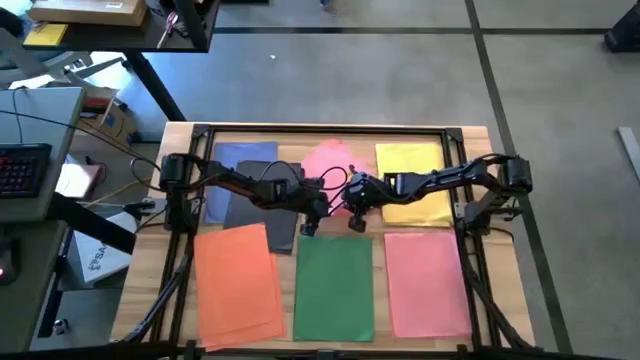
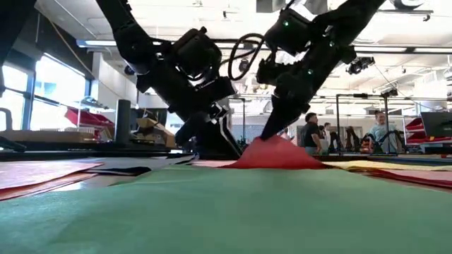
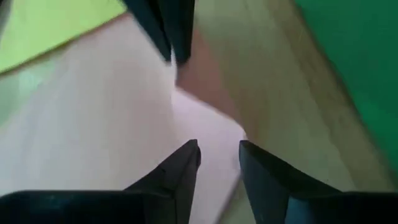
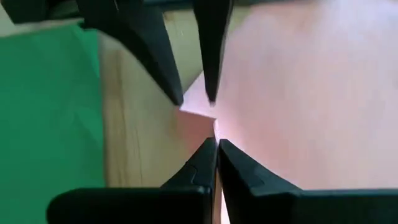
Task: Organize paper
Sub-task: Stack the top pink paper on the bottom pink paper
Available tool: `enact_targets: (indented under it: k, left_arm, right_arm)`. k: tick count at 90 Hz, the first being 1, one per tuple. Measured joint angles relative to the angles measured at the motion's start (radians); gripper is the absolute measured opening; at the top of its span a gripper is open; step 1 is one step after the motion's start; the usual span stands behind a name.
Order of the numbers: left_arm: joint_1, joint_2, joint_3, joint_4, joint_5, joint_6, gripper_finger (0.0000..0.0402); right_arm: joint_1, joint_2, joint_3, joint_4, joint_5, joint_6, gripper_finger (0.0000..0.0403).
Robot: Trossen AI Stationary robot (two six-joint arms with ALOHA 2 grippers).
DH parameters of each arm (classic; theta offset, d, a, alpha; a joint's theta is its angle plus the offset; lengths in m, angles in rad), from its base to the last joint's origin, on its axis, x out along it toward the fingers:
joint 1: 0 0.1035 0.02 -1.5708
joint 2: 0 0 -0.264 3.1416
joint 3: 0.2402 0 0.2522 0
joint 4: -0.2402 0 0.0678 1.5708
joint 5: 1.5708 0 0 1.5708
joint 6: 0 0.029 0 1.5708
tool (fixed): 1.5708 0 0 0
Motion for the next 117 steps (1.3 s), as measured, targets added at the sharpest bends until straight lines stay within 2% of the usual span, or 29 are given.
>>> enact_targets:
  k: [19, 38, 50, 57, 72, 78, 93, 100, 108, 117]
  left_arm:
    - [0.012, 0.000, 0.000, 0.054, 0.104, -0.025, 0.0107]
    - [0.005, 0.037, 0.002, 0.156, 0.095, -0.079, 0.0106]
    - [-0.014, 0.070, 0.001, 0.157, 0.006, -0.082, 0.0102]
    - [-0.025, 0.086, 0.002, 0.157, -0.052, -0.089, 0.0084]
    - [-0.042, 0.096, 0.001, 0.155, -0.064, -0.095, 0.0011]
    - [-0.044, 0.098, 0.001, 0.154, -0.074, -0.108, 0.0008]
    - [-0.040, 0.097, 0.001, 0.144, -0.078, -0.119, 0.0002]
    - [-0.040, 0.097, 0.001, 0.143, -0.078, -0.125, 0.0001]
    - [-0.040, 0.097, 0.001, 0.144, -0.078, -0.125, 0.0001]
    - [-0.039, 0.097, 0.001, 0.144, -0.078, -0.125, 0.0000]
  right_arm:
    - [0.019, 0.000, 0.000, -0.001, 0.016, 0.000, 0.0000]
    - [0.030, 0.000, 0.000, 0.059, 0.019, 0.000, 0.0000]
    - [0.030, 0.000, 0.000, 0.066, 0.019, 0.000, 0.0000]
    - [0.030, 0.000, 0.000, 0.066, -0.008, -0.010, 0.0000]
    - [0.067, 0.000, 0.000, 0.064, -0.027, -0.126, 0.0011]
    - [0.099, 0.000, 0.000, 0.053, 0.025, -0.191, 0.0032]
    - [0.193, 0.001, 0.001, 0.013, 0.307, -0.340, 0.0111]
    - [0.228, 0.004, 0.001, 0.017, 0.394, -0.390, 0.0144]
    - [0.247, 0.017, 0.001, 0.021, 0.414, -0.394, 0.0162]
    - [0.251, 0.052, 0.001, 0.033, 0.418, -0.399, 0.0160]
